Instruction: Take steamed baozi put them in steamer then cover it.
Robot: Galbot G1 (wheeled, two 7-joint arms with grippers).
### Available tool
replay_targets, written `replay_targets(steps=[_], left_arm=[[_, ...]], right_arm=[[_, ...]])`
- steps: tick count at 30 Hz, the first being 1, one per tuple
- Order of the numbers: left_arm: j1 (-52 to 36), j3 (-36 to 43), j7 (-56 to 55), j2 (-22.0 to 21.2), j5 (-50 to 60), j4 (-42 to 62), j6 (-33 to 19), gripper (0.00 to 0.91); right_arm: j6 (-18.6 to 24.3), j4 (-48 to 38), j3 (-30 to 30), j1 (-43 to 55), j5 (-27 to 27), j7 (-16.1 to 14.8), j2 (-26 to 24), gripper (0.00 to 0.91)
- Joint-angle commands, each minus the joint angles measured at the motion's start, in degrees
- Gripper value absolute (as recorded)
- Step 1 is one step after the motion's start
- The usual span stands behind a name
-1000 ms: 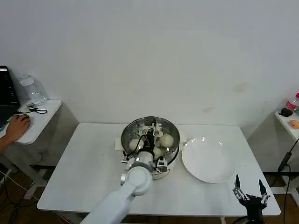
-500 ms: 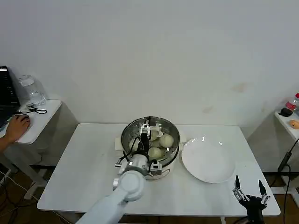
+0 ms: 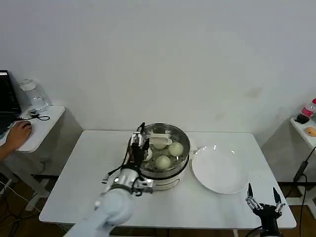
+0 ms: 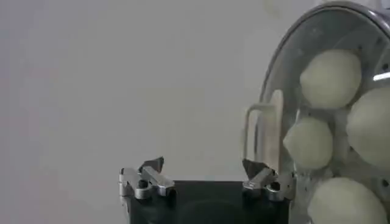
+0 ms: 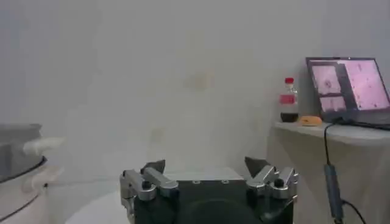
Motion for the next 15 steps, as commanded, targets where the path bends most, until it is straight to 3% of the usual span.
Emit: replay_targets(steps=[1,4,15], left_arm=[[8.73,-12.42,-17.87,10.2,-28.72,-7.03,-13.95,0.907],[11.29,-17.72,-21.39,8.87,-33.6,-4.96,-22.34,0.907],[18.95,-33.48,-18.77,0.34,-50.27,0.18,-41.39,0.907]], right_arm=[[-1.56,0.09,0.0,0.9,-1.68,-0.05,-2.16,0.907],[-1.57,0.42,-0.29,1.22,-1.4,-0.02,-2.19,0.907],[-1.67,0.86,-0.6,1.52,-1.9,0.14,-2.79,0.907]])
